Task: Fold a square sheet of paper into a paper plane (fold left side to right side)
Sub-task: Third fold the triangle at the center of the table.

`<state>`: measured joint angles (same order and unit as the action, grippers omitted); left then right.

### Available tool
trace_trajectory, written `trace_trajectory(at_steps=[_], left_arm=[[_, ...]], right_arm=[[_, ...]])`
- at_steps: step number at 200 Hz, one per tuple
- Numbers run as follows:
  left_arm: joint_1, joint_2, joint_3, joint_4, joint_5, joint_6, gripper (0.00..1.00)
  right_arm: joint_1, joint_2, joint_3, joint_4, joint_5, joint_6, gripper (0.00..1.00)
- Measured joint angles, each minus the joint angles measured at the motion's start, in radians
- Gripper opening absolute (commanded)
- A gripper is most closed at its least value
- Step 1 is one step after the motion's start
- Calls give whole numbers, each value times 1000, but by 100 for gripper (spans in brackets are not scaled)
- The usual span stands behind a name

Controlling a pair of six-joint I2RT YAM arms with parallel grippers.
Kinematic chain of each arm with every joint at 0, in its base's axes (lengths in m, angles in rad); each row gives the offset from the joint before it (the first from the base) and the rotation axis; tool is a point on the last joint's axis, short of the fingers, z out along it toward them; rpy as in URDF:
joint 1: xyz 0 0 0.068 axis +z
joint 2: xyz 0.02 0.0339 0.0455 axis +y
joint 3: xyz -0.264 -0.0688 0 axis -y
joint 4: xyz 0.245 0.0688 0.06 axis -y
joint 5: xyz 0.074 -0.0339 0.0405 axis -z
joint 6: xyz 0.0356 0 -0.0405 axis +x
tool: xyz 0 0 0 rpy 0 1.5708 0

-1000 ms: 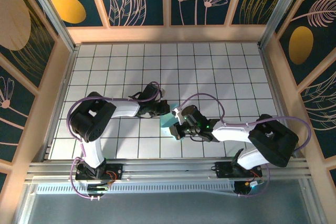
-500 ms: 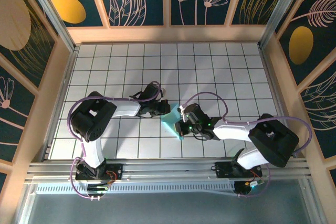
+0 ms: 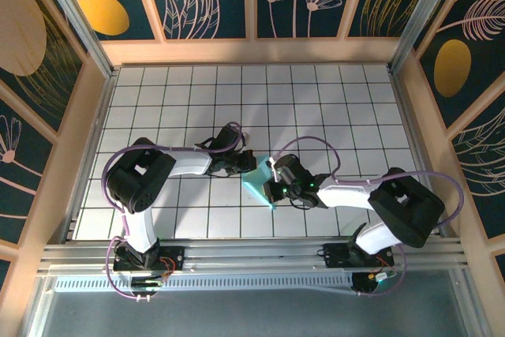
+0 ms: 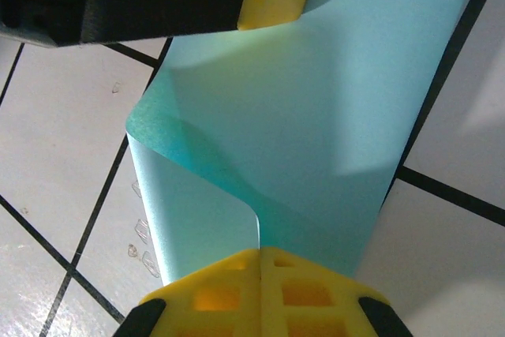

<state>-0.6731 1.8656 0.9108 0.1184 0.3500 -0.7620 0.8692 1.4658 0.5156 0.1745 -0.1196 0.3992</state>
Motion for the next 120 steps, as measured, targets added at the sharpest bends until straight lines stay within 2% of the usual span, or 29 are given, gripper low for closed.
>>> trace_trajectory(at_steps=[120], left_arm=[[-1, 0, 0, 0, -2, 0, 0]], right_arm=[[-6, 8, 6, 0, 27, 0, 0]])
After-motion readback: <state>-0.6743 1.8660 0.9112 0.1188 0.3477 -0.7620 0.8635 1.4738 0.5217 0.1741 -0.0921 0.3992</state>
